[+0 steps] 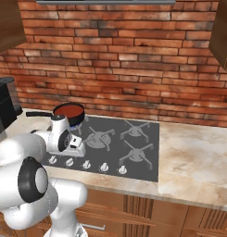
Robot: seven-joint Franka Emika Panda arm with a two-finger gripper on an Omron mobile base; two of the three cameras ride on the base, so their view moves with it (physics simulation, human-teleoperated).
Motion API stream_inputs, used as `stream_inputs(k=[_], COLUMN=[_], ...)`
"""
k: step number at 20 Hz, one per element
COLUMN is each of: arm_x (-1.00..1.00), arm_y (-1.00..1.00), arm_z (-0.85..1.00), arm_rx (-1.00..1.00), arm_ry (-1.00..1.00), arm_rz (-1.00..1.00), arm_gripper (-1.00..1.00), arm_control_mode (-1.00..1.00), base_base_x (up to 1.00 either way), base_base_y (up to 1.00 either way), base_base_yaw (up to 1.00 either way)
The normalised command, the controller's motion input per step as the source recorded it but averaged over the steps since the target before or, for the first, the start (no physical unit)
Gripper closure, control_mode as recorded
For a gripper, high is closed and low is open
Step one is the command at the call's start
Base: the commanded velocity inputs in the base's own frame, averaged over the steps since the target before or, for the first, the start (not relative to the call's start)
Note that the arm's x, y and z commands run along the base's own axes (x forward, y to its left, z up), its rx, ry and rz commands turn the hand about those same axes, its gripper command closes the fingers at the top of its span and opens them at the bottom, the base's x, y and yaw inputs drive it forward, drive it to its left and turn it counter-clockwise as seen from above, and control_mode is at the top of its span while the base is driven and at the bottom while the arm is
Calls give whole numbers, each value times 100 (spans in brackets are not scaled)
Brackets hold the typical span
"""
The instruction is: Wait until the marinara sauce is simmered to a deep red color and then turn off the stove.
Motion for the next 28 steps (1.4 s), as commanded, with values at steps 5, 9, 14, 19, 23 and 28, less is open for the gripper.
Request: stream_inputs(k=[5, 9, 14, 19, 23, 28], arm_x=[0, 0, 0, -3, -1, -12], arm_y=[0, 0, 0, 0, 0, 0], arm_z=[-26, -22, -11, -9, -1, -7], arm_rx=[0, 0, 0, 0, 0, 0], arm_ry=[1, 1, 8, 2, 0, 0], arm_rz=[0, 0, 0, 0, 0, 0], arm_gripper=[-100, -100, -100, -100, -100, -100], arm_control_mode=[-100, -100, -100, -100, -100, -100], base_base_x=[0, 0, 0, 0, 0, 0], base_base_y=[0, 0, 0, 0, 0, 0], base_base_yaw=[0, 0, 0, 0, 0, 0])
